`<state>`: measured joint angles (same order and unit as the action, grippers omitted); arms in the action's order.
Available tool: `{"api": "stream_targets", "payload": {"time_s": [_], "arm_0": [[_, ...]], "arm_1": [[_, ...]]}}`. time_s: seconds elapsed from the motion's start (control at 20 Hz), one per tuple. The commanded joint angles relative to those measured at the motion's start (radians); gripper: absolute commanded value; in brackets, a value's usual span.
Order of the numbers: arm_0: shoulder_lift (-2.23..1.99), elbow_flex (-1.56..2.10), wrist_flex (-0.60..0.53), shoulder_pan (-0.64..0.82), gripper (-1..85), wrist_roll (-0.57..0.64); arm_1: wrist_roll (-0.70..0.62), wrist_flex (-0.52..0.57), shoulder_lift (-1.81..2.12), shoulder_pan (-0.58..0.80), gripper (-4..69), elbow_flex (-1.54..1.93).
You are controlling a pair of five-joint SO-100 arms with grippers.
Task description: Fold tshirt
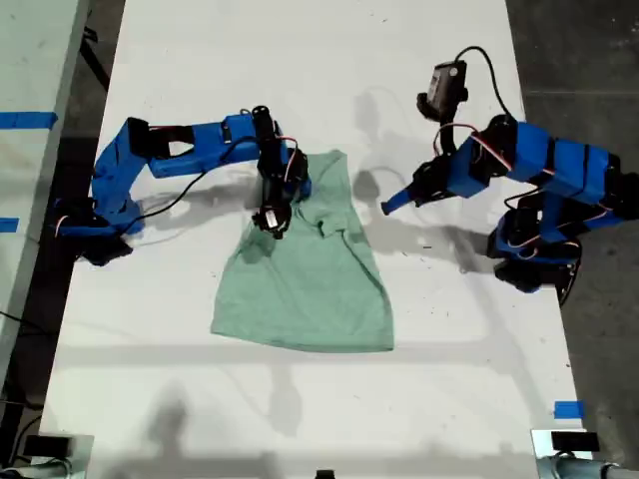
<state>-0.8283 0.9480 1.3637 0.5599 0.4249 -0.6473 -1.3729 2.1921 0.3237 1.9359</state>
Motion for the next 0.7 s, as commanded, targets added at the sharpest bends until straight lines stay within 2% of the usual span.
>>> {"api": "stream_targets", "payload": {"time_s": [0.0, 0.1, 0.25, 0.35, 0.4, 0.55, 0.65], "arm_0": [[-0.092, -0.041, 0.143, 0.049, 25.3, -0.005], [-0.221, 0.021, 0.198, 0.051, 30.4, 0.014], [-0.400, 0.064, 0.281, 0.025, 29.4, 0.023], [-0.525, 0.181, 0.290, -0.020, 24.3, -0.005], [-0.597, 0.295, 0.267, -0.043, 23.2, -0.032], [-0.894, 0.790, 0.069, -0.138, 22.4, -0.164], [-1.008, 0.996, 0.020, -0.230, 22.3, -0.296]], "arm_1": [[0.005, 0.041, 0.043, -0.009, 29.7, -0.008], [0.003, 0.040, 0.043, -0.008, 30.1, -0.008], [0.003, 0.035, 0.043, -0.025, 30.3, -0.008], [0.017, 0.038, 0.035, -0.060, 30.8, -0.002], [0.028, 0.051, 0.029, -0.084, 31.1, 0.011], [0.084, 0.123, 0.017, -0.178, 31.9, 0.097], [0.144, 0.190, 0.000, -0.247, 32.3, 0.173]]}}
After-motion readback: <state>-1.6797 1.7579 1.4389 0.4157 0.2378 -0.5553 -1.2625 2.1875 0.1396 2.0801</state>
